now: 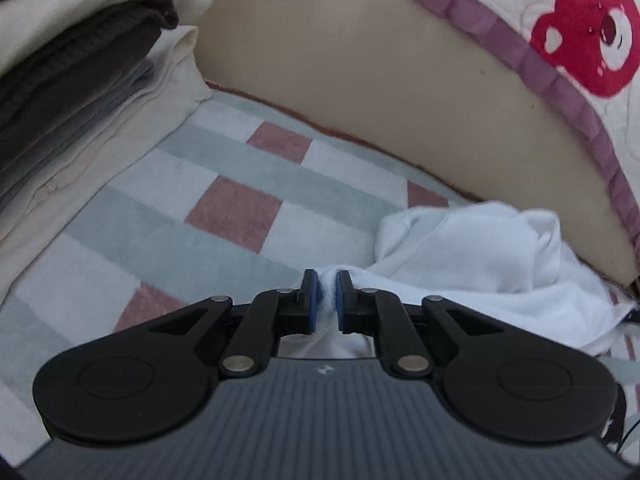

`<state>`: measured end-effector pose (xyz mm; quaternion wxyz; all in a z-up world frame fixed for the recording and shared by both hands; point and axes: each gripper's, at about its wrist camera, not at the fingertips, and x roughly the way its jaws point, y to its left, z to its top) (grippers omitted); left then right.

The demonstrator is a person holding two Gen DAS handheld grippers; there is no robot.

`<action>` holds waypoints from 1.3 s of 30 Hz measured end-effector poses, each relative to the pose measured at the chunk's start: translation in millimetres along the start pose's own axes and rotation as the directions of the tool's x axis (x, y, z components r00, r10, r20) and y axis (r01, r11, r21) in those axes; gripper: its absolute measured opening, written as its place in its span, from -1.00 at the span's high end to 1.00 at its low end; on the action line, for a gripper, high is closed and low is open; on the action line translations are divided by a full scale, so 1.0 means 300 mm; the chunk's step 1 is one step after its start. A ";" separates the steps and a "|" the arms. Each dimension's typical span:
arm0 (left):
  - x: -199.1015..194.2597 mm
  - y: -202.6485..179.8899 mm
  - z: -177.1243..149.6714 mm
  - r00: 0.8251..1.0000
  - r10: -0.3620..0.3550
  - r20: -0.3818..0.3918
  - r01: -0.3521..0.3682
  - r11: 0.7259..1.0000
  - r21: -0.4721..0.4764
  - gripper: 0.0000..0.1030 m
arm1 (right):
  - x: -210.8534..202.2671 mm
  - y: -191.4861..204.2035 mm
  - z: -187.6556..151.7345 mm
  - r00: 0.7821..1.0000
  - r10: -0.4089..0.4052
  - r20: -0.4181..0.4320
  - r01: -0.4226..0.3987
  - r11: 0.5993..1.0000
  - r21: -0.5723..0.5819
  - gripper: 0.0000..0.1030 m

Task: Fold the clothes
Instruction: 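Hold the shirt edges with both grippers and smooth it flat on the mat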

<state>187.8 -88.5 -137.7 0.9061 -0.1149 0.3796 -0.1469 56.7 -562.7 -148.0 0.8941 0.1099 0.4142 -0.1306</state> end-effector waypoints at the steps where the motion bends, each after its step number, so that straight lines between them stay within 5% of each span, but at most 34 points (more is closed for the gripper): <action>1: -0.007 0.003 -0.009 1.000 -0.005 -0.002 0.005 1.000 0.010 0.82 | -0.001 0.003 -0.009 1.000 0.013 0.002 -0.013 1.000 0.001 0.94; 8: -0.032 0.078 -0.052 0.995 -0.098 -0.017 0.098 0.995 -0.038 0.82 | -0.094 0.114 0.035 0.993 -0.089 -0.074 0.062 0.951 -0.304 0.96; 12: 0.031 0.111 -0.026 0.989 -0.142 -0.039 0.139 0.986 -0.089 0.83 | -0.140 0.199 0.131 0.985 -0.096 -0.141 0.036 0.925 -0.378 0.95; 15: 0.021 0.090 -0.014 0.991 -0.130 -0.038 0.125 0.986 -0.110 0.83 | -0.213 0.254 0.117 0.990 -0.087 -0.115 0.029 0.901 -0.432 0.96; 18: -0.024 0.038 -0.014 0.996 -0.087 -0.019 0.086 0.993 -0.082 0.83 | -0.331 0.237 0.032 1.000 -0.021 0.003 0.021 0.933 -0.360 0.96; 21: -0.090 0.010 -0.032 0.998 -0.065 0.011 0.065 0.996 -0.062 0.83 | -0.346 0.156 -0.087 0.995 -0.037 0.087 0.055 0.977 -0.204 0.95; 29: -0.222 -0.067 -0.097 1.000 -0.002 0.000 0.002 1.000 0.016 0.83 | -0.369 0.035 -0.195 0.987 0.030 0.159 -0.038 0.998 0.047 0.95; 33: -0.286 -0.108 -0.130 0.999 0.032 -0.025 -0.031 0.999 0.045 0.84 | -0.468 0.058 -0.201 0.983 0.085 0.166 -0.089 0.996 0.018 0.95; 39: -0.465 -0.262 0.095 0.999 0.026 -0.035 -0.022 0.993 0.113 0.84 | -0.585 0.037 -0.101 0.988 0.087 0.129 -0.071 0.990 -0.121 0.95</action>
